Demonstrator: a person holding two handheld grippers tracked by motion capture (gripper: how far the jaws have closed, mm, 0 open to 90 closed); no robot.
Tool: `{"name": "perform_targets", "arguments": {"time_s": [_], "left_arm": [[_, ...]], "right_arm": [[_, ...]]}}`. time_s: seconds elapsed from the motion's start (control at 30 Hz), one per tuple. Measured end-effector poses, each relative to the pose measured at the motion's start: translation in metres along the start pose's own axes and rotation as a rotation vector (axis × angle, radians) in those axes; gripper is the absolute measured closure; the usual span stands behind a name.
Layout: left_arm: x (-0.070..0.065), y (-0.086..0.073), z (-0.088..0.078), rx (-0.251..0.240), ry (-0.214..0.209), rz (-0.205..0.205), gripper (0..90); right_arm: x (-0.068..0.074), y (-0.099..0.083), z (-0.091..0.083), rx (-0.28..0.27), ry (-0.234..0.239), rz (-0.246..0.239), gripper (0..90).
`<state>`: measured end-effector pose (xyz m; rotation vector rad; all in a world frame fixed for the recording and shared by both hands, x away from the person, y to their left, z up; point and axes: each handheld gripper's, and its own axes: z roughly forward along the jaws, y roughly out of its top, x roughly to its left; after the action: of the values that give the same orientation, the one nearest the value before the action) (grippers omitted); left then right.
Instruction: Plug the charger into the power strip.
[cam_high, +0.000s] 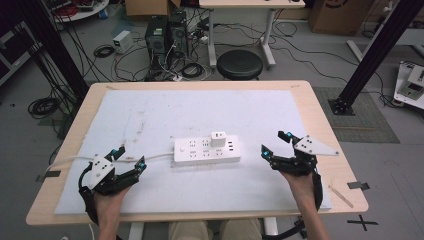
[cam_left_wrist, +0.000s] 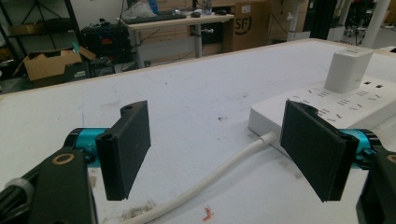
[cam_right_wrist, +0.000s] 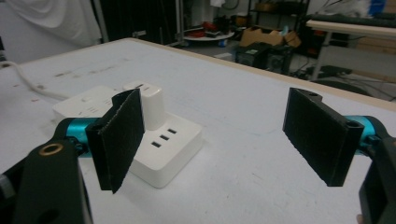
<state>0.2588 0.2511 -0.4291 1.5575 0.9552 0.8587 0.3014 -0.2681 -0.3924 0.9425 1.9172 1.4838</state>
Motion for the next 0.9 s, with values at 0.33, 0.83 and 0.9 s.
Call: {"name": "perform_targets", "arguments": {"time_s": [0.33,0.83,0.9], "left_arm": [[-0.002,0.007,0.003,0.002,-0.012,0.021,24.5],[-0.002,0.006,0.003,0.01,-0.008,0.019,24.6],[-0.003,0.007,0.004,0.009,-0.009,0.018,24.6]], "right_arm": [[0.008,-0.024,-0.012,-0.025,-0.09,0.052,21.2],[0.003,-0.037,-0.01,-0.045,-0.085,0.105,21.2],[0.003,-0.037,-0.01,-0.045,-0.084,0.109,21.2]]}}
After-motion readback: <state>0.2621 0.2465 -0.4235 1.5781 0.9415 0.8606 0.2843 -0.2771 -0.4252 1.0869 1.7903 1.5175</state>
